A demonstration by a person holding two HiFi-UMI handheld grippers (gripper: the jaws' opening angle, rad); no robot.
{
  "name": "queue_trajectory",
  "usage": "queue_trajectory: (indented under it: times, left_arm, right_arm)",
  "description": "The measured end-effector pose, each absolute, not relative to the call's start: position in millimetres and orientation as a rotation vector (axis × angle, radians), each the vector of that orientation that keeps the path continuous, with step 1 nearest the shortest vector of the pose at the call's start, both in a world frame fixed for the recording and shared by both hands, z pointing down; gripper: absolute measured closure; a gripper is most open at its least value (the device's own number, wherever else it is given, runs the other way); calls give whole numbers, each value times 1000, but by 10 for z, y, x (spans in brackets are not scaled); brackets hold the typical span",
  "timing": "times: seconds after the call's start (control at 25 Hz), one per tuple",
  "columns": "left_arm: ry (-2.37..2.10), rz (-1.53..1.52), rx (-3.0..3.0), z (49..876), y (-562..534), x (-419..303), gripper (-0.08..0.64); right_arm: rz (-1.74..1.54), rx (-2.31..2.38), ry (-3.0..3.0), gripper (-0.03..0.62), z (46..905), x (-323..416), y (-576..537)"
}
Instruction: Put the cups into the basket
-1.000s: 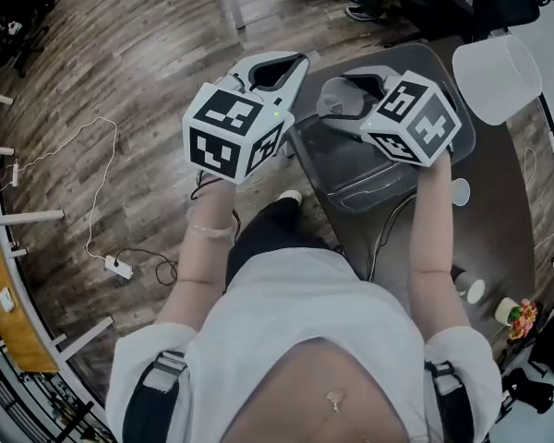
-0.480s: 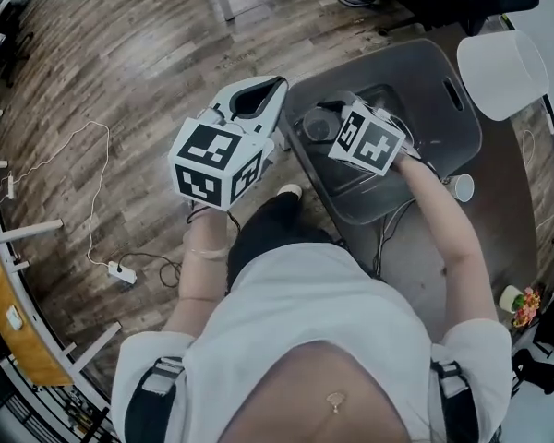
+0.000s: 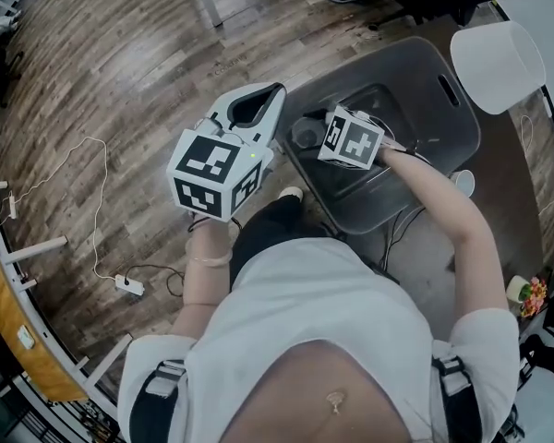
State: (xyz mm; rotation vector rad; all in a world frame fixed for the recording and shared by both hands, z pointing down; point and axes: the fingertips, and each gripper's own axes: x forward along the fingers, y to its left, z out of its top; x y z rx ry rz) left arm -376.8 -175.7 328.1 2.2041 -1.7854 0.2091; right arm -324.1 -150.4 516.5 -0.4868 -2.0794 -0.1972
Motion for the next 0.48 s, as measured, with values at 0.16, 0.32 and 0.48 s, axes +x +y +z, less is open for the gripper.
queue_trajectory:
  times: [0.16,0.32,0.48]
  left_arm:
    - [-1769,203,2205,3307,-1770,-3765,551]
    - [-1753,198,2222,3321,-1776,-3739,551]
    - [-1740,182,2232,3327,-1749,-3747,551]
  right_arm:
    - [-192,-469,-2085,253,5218,-3258,-1520]
    - [-186,-467,-2088,253,5282,-3248,-1509]
    - [-179,-470,-2083,253,5354,-3262,-1465]
